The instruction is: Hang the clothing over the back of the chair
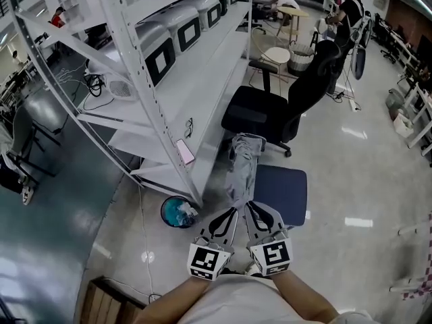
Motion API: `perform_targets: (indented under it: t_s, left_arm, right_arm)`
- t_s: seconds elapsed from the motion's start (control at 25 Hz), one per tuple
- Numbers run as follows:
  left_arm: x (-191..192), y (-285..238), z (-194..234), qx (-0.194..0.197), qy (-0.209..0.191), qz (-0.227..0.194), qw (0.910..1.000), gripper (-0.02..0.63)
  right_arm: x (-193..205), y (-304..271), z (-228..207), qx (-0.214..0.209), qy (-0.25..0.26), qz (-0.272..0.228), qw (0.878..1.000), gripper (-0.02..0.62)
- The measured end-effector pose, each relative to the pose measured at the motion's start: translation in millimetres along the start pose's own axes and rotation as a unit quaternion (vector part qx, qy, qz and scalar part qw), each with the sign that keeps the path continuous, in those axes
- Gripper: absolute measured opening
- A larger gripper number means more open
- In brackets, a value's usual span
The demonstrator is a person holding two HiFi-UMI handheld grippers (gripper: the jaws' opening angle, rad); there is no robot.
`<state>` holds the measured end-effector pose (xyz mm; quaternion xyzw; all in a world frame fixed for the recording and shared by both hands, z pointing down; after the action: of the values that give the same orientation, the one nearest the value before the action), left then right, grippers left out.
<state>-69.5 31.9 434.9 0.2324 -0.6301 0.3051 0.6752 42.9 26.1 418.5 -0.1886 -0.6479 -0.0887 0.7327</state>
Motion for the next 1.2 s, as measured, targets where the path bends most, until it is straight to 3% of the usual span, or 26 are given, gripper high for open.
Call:
perform_targets:
  t_s: [0.32, 1.2]
  left_arm:
    - [0.0, -2.5, -0.8, -0.013, 0.002, 0.0, 0.9999, 0.02]
    - [4.2, -14.2, -12.8, -0.001, 0.008, 0.004, 1.0, 0.02]
  right_arm:
    - [1.7, -1.7, -2.1, -0.014, 0.005, 0.0, 1.0, 0.029]
    - [7.0, 8.5, -13.4, -0.002, 0.015, 0.008, 1.0, 0.025]
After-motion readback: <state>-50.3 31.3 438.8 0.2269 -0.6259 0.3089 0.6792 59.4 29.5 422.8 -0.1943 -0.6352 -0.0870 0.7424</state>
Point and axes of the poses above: the fingertips, and each gripper's own axes: y backward along the fingers, z to its left, x out of its underside, the point moved 7 cm from there along y, backward along the fingers, and after that the axes turned 8 degrees about x, right-handed, at the moved point
